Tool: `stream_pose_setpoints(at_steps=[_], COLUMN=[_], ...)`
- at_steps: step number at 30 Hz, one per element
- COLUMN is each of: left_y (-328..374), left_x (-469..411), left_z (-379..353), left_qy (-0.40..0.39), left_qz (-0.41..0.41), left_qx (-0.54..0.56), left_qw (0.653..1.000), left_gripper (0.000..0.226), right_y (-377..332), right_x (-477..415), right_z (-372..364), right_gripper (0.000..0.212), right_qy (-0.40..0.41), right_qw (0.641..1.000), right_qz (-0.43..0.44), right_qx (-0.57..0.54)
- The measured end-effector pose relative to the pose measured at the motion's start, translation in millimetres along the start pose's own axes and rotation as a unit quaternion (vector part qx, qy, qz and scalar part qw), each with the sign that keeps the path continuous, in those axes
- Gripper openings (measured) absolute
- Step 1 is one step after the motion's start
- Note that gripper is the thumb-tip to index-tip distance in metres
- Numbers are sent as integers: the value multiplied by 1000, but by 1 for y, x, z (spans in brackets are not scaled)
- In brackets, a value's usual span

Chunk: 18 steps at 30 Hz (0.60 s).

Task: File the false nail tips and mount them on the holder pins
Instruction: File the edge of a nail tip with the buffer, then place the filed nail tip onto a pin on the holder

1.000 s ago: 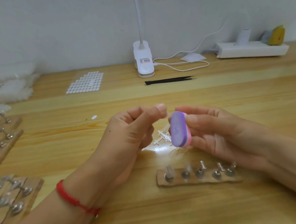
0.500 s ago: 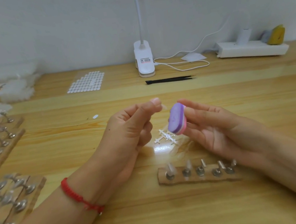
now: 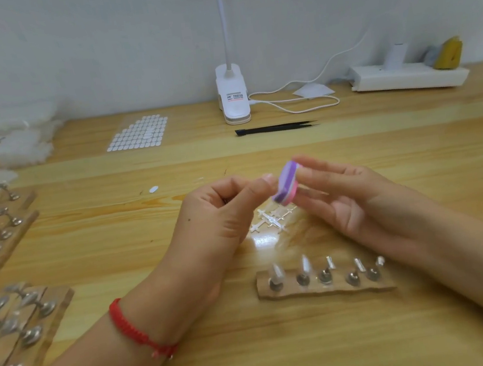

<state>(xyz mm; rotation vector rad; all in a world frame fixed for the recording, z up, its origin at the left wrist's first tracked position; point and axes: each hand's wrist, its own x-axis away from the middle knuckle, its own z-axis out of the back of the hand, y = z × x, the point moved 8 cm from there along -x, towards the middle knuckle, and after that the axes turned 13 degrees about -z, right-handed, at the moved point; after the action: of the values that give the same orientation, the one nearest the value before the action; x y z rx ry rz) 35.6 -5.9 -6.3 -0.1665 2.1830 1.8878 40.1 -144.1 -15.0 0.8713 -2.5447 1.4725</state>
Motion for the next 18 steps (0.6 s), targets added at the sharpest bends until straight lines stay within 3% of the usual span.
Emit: stream_pose_setpoints(at_steps=[5,9,12,16,18], left_y=[0,1,1,4,4], left_x=[-2,-1,-2,-1,-2], left_z=[5,4,6,5,8], left_qy=[14,13,18,19,31], left_qz=[-7,-14,-17,-31,-36], left_qx=[-16,-14,-27,-32,-39], left_qw=[1000,1000,999,999,998], left_gripper=[30,28,27,23,24], right_y=[2,-3,0,-2,-2], right_x=[2,1,2,1,1], right_z=[-7,3,-3,5,2], right_gripper=[23,21,23,23,25], right_qy=[-21,20,-4,40,25], right_qw=[998,999,998,998,997], right_qz=[-6,11,1,12,9], right_qx=[66,34,58,51,70])
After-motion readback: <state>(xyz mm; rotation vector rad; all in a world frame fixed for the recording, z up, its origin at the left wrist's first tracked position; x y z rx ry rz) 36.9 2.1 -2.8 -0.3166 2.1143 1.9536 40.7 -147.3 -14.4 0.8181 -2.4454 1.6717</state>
